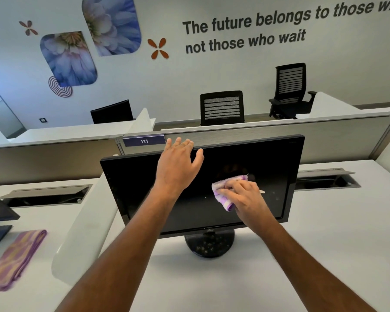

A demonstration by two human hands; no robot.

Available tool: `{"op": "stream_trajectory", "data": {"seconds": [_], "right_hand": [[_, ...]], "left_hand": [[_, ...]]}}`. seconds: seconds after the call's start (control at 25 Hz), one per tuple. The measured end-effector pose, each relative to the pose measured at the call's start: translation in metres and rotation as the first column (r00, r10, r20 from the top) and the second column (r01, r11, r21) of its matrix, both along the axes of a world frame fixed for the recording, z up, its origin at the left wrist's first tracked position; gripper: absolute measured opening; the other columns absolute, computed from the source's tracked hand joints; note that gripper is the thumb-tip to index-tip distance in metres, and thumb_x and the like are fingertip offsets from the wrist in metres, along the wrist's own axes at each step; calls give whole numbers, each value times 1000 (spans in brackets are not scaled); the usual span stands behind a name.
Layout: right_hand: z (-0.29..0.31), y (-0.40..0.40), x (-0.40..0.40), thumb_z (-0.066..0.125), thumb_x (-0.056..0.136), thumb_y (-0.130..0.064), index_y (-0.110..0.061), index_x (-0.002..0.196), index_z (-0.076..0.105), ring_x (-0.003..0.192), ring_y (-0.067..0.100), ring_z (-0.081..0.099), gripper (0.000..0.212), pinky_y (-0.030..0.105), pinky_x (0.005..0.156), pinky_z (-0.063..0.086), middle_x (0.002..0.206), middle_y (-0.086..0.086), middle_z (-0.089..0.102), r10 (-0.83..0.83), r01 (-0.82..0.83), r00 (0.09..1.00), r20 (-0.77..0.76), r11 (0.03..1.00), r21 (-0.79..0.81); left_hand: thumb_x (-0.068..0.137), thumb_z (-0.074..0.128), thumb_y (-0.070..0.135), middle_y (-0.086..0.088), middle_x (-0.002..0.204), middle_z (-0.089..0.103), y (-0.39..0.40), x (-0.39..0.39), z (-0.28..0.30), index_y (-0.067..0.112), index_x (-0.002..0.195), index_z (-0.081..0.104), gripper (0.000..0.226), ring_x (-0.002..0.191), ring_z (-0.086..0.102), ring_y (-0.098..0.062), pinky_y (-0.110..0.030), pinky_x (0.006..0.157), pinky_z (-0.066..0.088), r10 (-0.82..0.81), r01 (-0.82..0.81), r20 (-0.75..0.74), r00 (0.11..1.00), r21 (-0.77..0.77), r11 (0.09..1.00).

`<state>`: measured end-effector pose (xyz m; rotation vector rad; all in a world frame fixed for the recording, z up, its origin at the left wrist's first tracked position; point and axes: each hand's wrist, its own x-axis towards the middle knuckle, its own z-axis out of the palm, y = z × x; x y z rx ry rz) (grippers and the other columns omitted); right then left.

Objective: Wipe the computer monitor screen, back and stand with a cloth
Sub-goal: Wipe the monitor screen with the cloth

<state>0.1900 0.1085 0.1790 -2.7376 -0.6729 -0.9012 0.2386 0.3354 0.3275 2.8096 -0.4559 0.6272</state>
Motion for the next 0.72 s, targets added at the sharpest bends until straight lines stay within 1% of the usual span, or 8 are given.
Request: {"op": "stream_trajectory", "data": {"seconds": [0.08,0.24,0.36,0.44,0.52,0.6,0.68,0.72], "right_hand": [[-5,-21,-2,89,75,-10,-28,132,64,116,25,58,64,43,92,49,129,-1,62,-35,35,999,-6,999,2],[6,-41,0,89,75,-13,-23,130,67,116,28,57,60,45,92,48,128,5,62,-150,143,987,51,983,115],[14,-29,4,85,78,-13,-26,133,64,119,27,55,60,45,94,45,131,2,60,-107,101,992,69,991,88],[7,-29,4,84,79,-15,-27,136,62,120,26,55,62,44,96,45,134,0,58,-55,54,998,39,998,28],[-4,-42,2,87,78,-17,-28,137,61,121,25,55,65,42,97,45,134,-1,59,-39,39,999,8,999,-2],[-7,-60,0,89,74,-13,-27,132,64,117,26,56,64,42,93,46,129,1,61,-63,63,998,22,998,32],[1,-77,1,88,73,-7,-25,126,69,112,28,57,59,42,88,46,124,3,63,-127,119,990,60,987,111],[9,-83,3,85,74,-6,-24,125,69,113,29,57,56,42,88,45,123,4,63,-159,146,985,71,977,152]], "left_hand": [[108,35,49,-6,154,56,-10,1,1,10,149,56,60,153,38,-22,-41,132,13,1,-1,0,1000,27,1000],[109,33,50,-5,156,53,-32,-1,0,11,151,53,61,154,36,-20,-38,131,10,-21,21,-6,1000,44,999],[109,32,50,-5,157,52,-56,-1,2,11,152,52,61,154,35,-20,-38,132,11,-50,51,-10,999,42,998],[109,32,49,-6,157,52,-65,-1,2,11,152,51,61,154,35,-19,-38,132,10,-69,69,-15,998,35,997],[109,32,48,-5,157,51,-66,-1,0,11,153,51,60,155,34,-18,-37,131,8,-80,81,-18,997,21,997],[109,35,47,-4,157,52,-63,1,-2,12,152,52,59,154,34,-17,-36,132,8,-84,84,-10,996,-1,996],[108,37,47,-4,156,54,-60,3,-4,12,151,53,58,153,36,-16,-35,132,9,-85,85,2,996,-19,996],[108,36,48,-4,155,54,-61,3,-4,12,151,53,59,153,36,-15,-35,132,10,-87,87,3,996,-25,996]]}}
